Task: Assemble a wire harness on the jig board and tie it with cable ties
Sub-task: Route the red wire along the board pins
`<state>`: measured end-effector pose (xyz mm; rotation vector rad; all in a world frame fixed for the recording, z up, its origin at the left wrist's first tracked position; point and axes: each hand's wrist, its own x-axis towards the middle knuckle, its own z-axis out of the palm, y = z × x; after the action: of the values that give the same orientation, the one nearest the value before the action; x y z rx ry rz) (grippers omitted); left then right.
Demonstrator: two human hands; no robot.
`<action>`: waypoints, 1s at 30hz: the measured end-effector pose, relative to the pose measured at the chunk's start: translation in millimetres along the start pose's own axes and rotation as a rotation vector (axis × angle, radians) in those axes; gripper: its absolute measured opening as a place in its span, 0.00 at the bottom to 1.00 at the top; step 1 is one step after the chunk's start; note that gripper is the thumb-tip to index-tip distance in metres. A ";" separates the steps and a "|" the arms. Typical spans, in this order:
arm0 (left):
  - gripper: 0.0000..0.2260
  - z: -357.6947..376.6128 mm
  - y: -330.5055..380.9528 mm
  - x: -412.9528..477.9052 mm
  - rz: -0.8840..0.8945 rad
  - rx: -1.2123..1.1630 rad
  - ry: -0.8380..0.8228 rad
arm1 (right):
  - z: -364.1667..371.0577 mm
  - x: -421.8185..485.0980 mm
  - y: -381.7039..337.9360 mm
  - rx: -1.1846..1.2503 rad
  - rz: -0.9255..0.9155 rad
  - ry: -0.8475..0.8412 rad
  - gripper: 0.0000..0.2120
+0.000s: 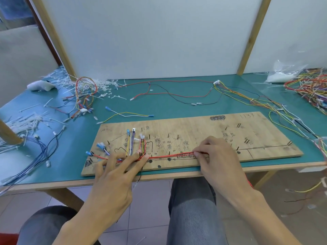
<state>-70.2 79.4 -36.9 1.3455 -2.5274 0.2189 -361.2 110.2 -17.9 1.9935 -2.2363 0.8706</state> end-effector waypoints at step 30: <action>0.39 -25.1 -9.7 67.9 -0.038 0.055 -0.275 | 14.6 -45.5 1.9 -0.387 -0.127 0.101 0.28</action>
<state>-94.2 26.8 7.8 1.5379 -2.7323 0.1024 -349.7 145.6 -47.9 1.8411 -2.0094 0.4688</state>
